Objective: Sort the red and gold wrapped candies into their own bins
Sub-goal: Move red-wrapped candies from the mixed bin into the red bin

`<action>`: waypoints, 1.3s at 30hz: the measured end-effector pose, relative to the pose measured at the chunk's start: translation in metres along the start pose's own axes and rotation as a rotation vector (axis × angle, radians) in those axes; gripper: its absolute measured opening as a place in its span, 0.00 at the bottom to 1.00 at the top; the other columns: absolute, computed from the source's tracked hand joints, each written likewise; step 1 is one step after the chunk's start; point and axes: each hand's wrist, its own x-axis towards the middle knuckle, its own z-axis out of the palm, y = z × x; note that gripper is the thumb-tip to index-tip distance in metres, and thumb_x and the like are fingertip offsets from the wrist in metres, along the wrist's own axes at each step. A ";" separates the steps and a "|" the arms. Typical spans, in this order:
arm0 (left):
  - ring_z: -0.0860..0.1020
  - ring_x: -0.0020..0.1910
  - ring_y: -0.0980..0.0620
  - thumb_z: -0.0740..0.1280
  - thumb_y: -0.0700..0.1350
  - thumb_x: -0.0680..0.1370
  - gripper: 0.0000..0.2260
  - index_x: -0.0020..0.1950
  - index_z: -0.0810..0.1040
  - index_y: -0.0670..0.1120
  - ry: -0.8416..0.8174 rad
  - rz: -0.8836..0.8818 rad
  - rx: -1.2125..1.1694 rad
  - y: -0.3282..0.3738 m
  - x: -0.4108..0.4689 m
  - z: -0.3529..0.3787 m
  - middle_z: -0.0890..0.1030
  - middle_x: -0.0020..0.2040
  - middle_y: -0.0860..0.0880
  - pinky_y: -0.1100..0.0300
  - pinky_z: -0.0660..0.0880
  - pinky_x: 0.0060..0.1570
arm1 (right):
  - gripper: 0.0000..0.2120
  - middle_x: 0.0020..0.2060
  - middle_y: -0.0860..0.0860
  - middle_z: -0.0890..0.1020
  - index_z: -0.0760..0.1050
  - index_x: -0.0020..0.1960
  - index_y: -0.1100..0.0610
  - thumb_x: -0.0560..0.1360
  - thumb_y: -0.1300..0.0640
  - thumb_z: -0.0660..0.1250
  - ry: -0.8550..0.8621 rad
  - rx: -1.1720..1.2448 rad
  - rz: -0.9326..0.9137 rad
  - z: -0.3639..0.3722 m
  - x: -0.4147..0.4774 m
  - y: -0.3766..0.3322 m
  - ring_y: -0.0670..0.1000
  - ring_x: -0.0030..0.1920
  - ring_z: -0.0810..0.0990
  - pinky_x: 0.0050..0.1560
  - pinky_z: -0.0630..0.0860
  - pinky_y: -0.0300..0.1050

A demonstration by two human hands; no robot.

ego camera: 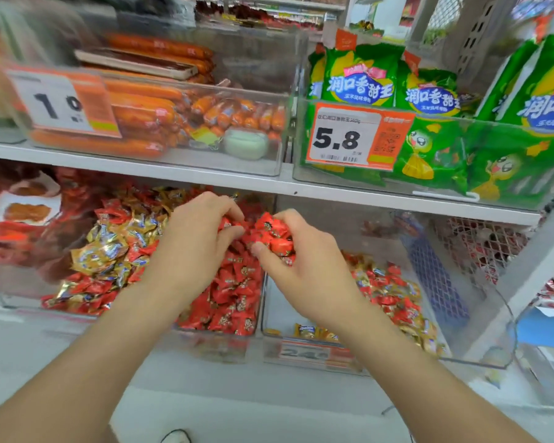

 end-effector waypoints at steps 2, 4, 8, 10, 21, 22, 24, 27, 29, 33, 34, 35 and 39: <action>0.78 0.57 0.44 0.74 0.45 0.78 0.13 0.62 0.81 0.50 -0.082 -0.004 0.102 -0.032 0.011 0.003 0.83 0.55 0.48 0.52 0.71 0.59 | 0.14 0.50 0.46 0.78 0.69 0.63 0.45 0.81 0.43 0.67 -0.003 -0.141 -0.105 0.019 0.017 -0.012 0.56 0.51 0.81 0.47 0.79 0.57; 0.73 0.66 0.39 0.70 0.47 0.81 0.21 0.74 0.73 0.51 -0.218 -0.025 0.213 -0.058 0.014 0.009 0.80 0.66 0.44 0.43 0.68 0.68 | 0.16 0.53 0.50 0.77 0.69 0.66 0.47 0.81 0.46 0.67 -0.008 -0.218 -0.155 0.037 0.035 -0.017 0.60 0.53 0.80 0.49 0.78 0.58; 0.56 0.82 0.43 0.58 0.51 0.87 0.29 0.85 0.50 0.53 -0.387 -0.116 0.123 -0.079 0.007 0.012 0.61 0.83 0.47 0.33 0.55 0.77 | 0.24 0.62 0.57 0.79 0.67 0.73 0.48 0.80 0.44 0.66 -0.040 -0.352 -0.105 0.064 0.072 -0.009 0.66 0.63 0.77 0.62 0.75 0.61; 0.58 0.81 0.41 0.56 0.51 0.87 0.28 0.85 0.48 0.51 -0.396 -0.151 0.072 -0.079 0.008 0.011 0.62 0.82 0.45 0.35 0.56 0.77 | 0.30 0.72 0.57 0.75 0.62 0.78 0.47 0.79 0.41 0.64 -0.084 -0.385 -0.091 0.069 0.089 -0.003 0.65 0.71 0.72 0.70 0.70 0.61; 0.62 0.76 0.41 0.50 0.59 0.81 0.29 0.82 0.58 0.55 -0.254 -0.177 0.125 -0.059 0.002 0.006 0.64 0.79 0.49 0.41 0.57 0.76 | 0.40 0.77 0.46 0.70 0.59 0.79 0.36 0.69 0.33 0.66 -0.223 -0.316 -0.139 0.064 0.095 -0.001 0.57 0.76 0.69 0.75 0.66 0.59; 0.66 0.72 0.41 0.53 0.57 0.83 0.26 0.81 0.60 0.54 -0.218 -0.151 0.128 -0.054 0.000 0.004 0.69 0.75 0.48 0.40 0.60 0.74 | 0.38 0.75 0.45 0.73 0.61 0.78 0.37 0.70 0.34 0.67 -0.212 -0.231 -0.174 0.059 0.090 0.000 0.54 0.75 0.71 0.74 0.69 0.57; 0.70 0.66 0.43 0.57 0.51 0.84 0.20 0.77 0.66 0.52 -0.154 -0.088 0.123 -0.039 -0.004 -0.002 0.74 0.67 0.49 0.41 0.66 0.69 | 0.32 0.73 0.44 0.76 0.67 0.78 0.43 0.76 0.39 0.68 -0.196 -0.106 -0.216 0.047 0.075 0.003 0.50 0.73 0.74 0.73 0.71 0.52; 0.72 0.65 0.46 0.57 0.46 0.83 0.17 0.70 0.75 0.51 -0.114 0.033 0.098 -0.012 -0.011 -0.007 0.77 0.63 0.52 0.42 0.71 0.64 | 0.21 0.66 0.49 0.82 0.74 0.74 0.49 0.82 0.49 0.67 -0.091 -0.057 -0.186 0.020 0.044 0.013 0.49 0.64 0.79 0.67 0.73 0.43; 0.74 0.60 0.47 0.58 0.45 0.81 0.15 0.64 0.79 0.51 -0.096 0.127 0.055 0.009 -0.015 -0.008 0.79 0.58 0.53 0.43 0.73 0.59 | 0.16 0.60 0.48 0.83 0.78 0.69 0.49 0.83 0.54 0.65 -0.030 -0.034 -0.142 0.000 0.022 0.024 0.47 0.57 0.81 0.59 0.77 0.43; 0.76 0.51 0.47 0.59 0.43 0.80 0.12 0.56 0.81 0.48 -0.141 0.363 -0.065 0.058 -0.020 0.006 0.79 0.51 0.51 0.50 0.74 0.55 | 0.12 0.41 0.47 0.86 0.85 0.55 0.47 0.81 0.59 0.65 -0.074 -0.100 0.031 -0.046 -0.005 0.063 0.45 0.38 0.82 0.44 0.77 0.39; 0.76 0.51 0.47 0.59 0.43 0.80 0.12 0.56 0.81 0.48 -0.196 0.394 -0.074 0.070 -0.022 0.017 0.79 0.52 0.50 0.51 0.74 0.55 | 0.12 0.37 0.47 0.86 0.85 0.53 0.47 0.80 0.59 0.65 -0.101 -0.146 0.081 -0.058 -0.010 0.076 0.45 0.35 0.82 0.44 0.78 0.42; 0.77 0.52 0.46 0.60 0.43 0.80 0.11 0.57 0.80 0.49 -0.267 0.392 -0.059 0.082 -0.024 0.028 0.78 0.52 0.50 0.51 0.75 0.55 | 0.11 0.34 0.46 0.85 0.85 0.51 0.47 0.79 0.59 0.66 -0.125 -0.198 0.124 -0.068 -0.015 0.088 0.44 0.34 0.82 0.44 0.78 0.44; 0.78 0.61 0.44 0.65 0.41 0.80 0.13 0.64 0.77 0.50 -0.610 0.180 0.113 0.095 -0.026 0.092 0.77 0.60 0.48 0.48 0.75 0.60 | 0.08 0.31 0.43 0.81 0.84 0.51 0.46 0.78 0.58 0.69 -0.326 -0.460 0.257 -0.094 -0.029 0.132 0.41 0.36 0.79 0.45 0.72 0.41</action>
